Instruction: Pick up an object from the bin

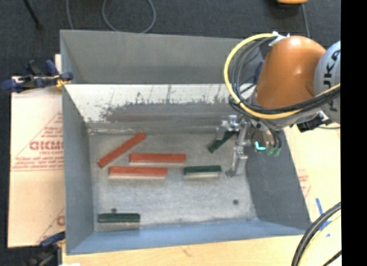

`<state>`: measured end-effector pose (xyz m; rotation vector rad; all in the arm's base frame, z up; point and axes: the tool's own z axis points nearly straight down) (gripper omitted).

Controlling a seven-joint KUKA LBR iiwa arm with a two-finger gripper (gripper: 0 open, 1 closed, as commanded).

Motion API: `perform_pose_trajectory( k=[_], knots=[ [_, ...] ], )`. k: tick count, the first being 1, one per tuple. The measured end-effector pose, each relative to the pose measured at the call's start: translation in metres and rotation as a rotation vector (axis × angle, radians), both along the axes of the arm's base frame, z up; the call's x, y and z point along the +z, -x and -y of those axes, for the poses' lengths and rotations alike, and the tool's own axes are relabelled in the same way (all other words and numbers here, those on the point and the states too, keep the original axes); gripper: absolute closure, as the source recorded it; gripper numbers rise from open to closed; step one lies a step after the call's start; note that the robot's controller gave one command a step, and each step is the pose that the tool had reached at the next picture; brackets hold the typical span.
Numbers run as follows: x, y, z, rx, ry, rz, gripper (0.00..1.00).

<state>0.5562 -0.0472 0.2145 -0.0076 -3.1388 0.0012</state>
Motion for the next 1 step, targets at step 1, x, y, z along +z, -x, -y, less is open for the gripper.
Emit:
perform_pose_trajectory(
  k=[1],
  knots=[
    [-0.1447, -0.0082, -0.0859, 0.156, -0.002, 0.007, 0.0]
  ],
)
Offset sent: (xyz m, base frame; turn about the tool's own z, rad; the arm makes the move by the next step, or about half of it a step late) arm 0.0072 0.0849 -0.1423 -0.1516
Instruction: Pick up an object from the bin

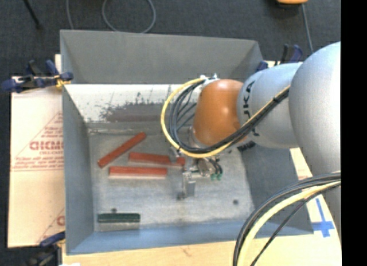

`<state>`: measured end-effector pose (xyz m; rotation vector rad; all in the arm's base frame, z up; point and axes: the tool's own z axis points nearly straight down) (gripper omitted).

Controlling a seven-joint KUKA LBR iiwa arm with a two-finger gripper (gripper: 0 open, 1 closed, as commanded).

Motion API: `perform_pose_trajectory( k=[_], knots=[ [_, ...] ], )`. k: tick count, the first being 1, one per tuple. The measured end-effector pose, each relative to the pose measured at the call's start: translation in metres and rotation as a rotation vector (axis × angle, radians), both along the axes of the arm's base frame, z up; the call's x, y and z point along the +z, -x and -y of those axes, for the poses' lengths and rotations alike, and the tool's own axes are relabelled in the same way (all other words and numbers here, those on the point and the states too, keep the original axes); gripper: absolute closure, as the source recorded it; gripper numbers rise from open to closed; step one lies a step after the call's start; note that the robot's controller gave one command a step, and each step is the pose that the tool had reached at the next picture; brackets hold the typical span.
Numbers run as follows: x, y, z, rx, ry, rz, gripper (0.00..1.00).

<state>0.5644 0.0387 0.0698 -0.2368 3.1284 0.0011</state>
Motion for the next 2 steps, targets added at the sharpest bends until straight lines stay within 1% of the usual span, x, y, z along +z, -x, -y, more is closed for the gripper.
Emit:
perform_pose_trajectory(
  k=[1, 2],
  knots=[
    [0.0051, -0.0481, -0.0861, -0.006, -0.005, 0.004, 0.0],
    [0.005, -0.0475, -0.0811, -0.01, -0.001, 0.002, 1.0]
  ],
)
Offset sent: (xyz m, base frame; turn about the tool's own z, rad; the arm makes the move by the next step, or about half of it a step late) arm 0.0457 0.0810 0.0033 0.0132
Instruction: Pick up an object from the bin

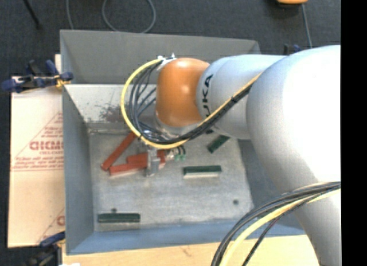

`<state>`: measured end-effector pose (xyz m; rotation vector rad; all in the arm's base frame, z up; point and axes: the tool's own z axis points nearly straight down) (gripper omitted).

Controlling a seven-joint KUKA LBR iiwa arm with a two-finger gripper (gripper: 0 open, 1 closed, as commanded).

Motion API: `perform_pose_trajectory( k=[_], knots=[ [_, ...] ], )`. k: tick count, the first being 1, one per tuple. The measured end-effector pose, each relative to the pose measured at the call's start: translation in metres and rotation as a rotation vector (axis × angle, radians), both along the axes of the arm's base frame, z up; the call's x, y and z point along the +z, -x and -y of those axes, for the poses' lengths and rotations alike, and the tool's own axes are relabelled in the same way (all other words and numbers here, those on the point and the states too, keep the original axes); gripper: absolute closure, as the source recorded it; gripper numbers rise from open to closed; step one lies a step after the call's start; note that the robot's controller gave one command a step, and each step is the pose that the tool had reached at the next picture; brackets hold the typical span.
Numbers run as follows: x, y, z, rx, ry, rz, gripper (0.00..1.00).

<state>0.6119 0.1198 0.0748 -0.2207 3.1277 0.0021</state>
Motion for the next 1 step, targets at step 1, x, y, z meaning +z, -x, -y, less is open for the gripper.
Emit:
perform_pose_trajectory(
  k=[1],
  knots=[
    [0.1456, 0.0066, -0.0279, -0.011, -0.002, 0.005, 1.0]
  ],
)
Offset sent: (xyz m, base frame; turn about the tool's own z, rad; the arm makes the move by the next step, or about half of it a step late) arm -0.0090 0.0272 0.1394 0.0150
